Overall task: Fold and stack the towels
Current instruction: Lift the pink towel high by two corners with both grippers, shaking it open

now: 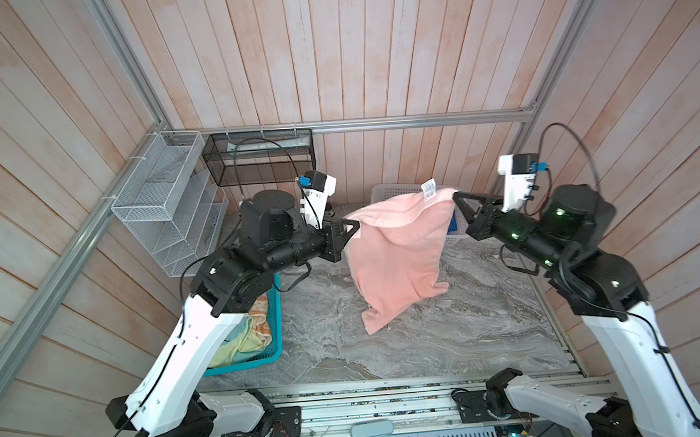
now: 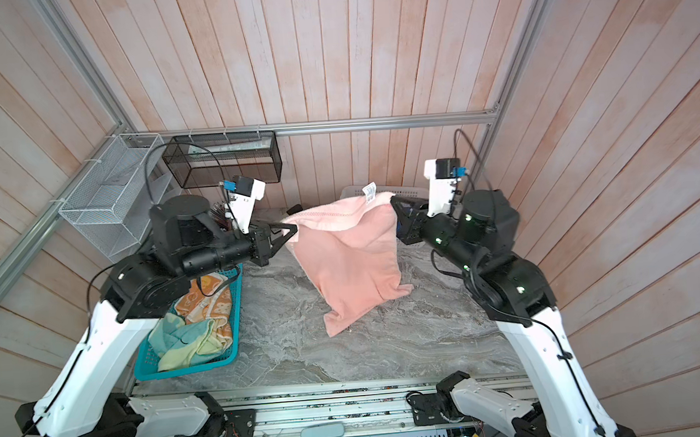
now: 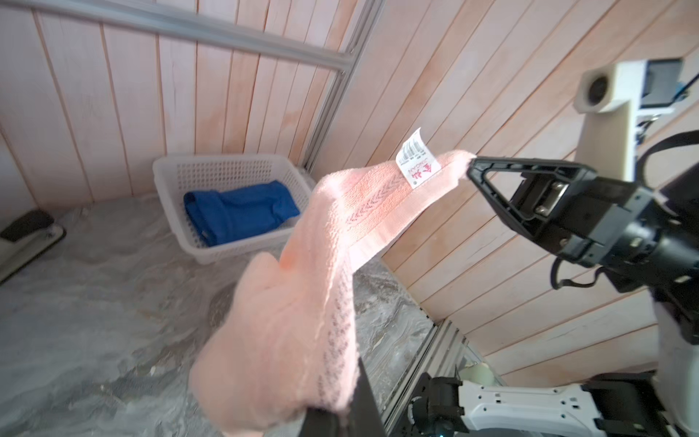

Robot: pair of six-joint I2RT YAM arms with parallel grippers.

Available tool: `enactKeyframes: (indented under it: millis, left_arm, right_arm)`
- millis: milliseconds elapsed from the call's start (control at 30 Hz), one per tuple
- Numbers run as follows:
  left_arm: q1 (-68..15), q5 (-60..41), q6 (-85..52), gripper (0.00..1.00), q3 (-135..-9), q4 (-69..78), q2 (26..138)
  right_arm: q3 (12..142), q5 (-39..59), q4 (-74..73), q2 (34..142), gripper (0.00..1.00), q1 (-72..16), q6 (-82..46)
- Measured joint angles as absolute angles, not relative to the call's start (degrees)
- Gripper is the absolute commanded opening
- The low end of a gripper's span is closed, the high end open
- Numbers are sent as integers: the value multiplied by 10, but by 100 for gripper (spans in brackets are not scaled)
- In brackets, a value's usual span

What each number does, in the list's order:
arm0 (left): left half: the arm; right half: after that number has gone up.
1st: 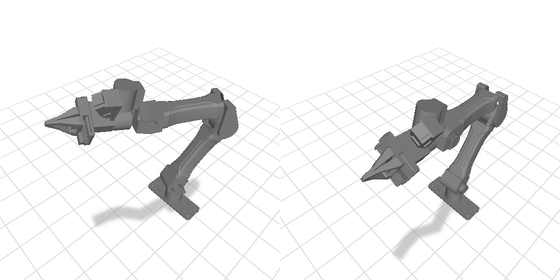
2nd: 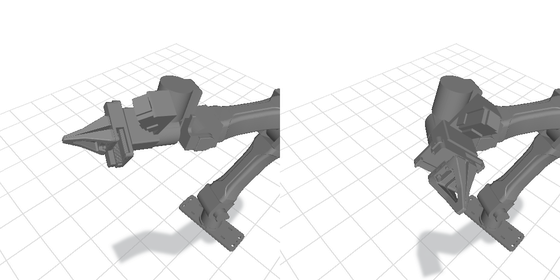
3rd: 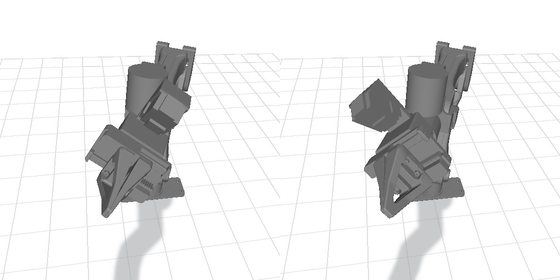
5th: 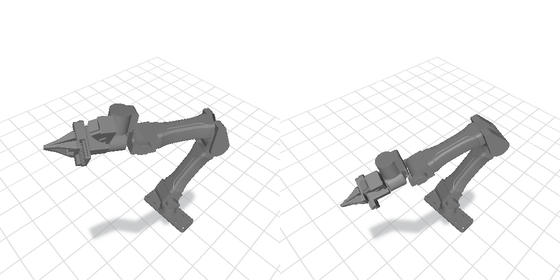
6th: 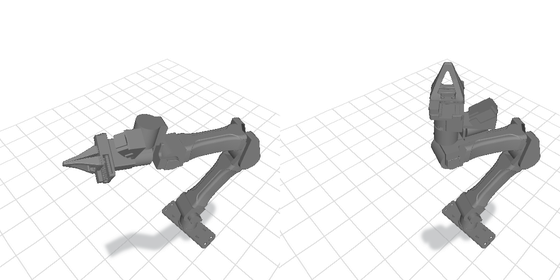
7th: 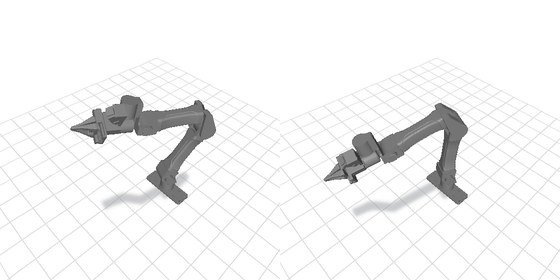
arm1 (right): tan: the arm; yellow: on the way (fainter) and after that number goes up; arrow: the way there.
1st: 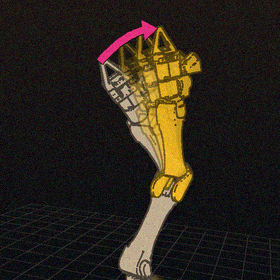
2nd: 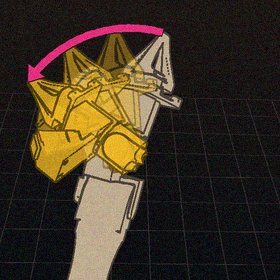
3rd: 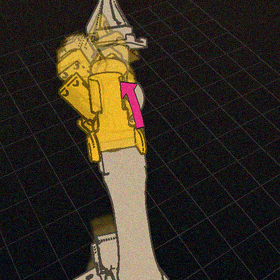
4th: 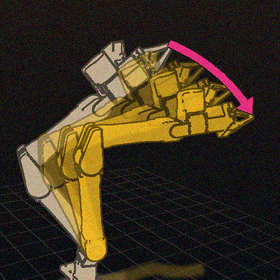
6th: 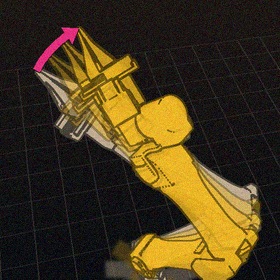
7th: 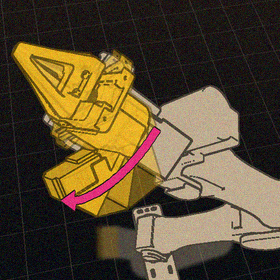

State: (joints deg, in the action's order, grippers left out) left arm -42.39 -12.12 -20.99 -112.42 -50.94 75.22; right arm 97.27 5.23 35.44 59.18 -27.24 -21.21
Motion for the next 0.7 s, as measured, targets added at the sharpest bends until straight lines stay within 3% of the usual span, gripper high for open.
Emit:
enactKeyframes:
  millis: [167, 433, 700]
  left_arm:
    - [-444, -93, -207, 0, -1305, -577, 777]
    - [-451, -72, -200, 0, -1449, -663, 839]
    - [-449, -56, -169, 0, -1472, -646, 853]
  right_arm:
    - [1063, 9, 394, 559, 0, -275, -186]
    - [1171, 4, 457, 603, 0, -281, -151]
    - [1257, 0, 459, 695, 0, -280, -122]
